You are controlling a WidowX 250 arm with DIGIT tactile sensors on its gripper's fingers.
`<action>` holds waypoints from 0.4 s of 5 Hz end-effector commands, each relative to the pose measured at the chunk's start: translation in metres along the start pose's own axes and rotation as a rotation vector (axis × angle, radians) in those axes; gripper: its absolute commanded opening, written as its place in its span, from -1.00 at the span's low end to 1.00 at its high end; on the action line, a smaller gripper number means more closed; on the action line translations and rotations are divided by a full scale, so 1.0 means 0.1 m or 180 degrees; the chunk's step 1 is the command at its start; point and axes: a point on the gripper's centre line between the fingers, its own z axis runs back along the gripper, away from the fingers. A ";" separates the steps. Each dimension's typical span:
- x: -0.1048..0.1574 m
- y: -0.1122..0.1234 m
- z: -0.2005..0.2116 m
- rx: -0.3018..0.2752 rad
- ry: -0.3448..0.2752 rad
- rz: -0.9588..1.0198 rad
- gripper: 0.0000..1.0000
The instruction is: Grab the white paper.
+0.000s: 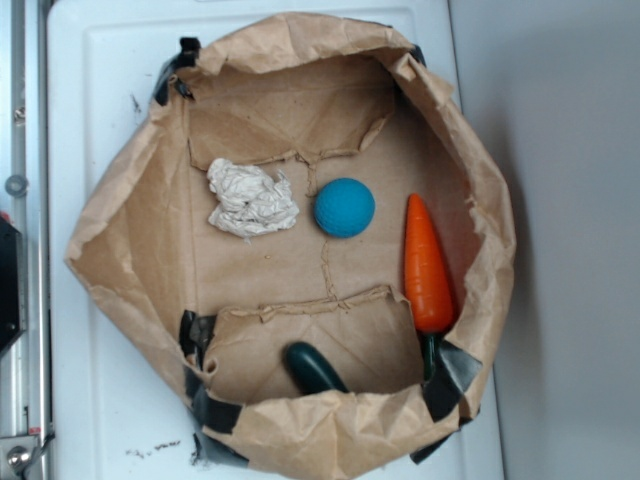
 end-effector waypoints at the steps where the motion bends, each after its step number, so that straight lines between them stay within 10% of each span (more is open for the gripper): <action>1: 0.00 0.00 0.00 0.0000 0.0000 0.0000 1.00; 2: 0.13 -0.05 -0.06 -0.0125 -0.0061 0.0279 1.00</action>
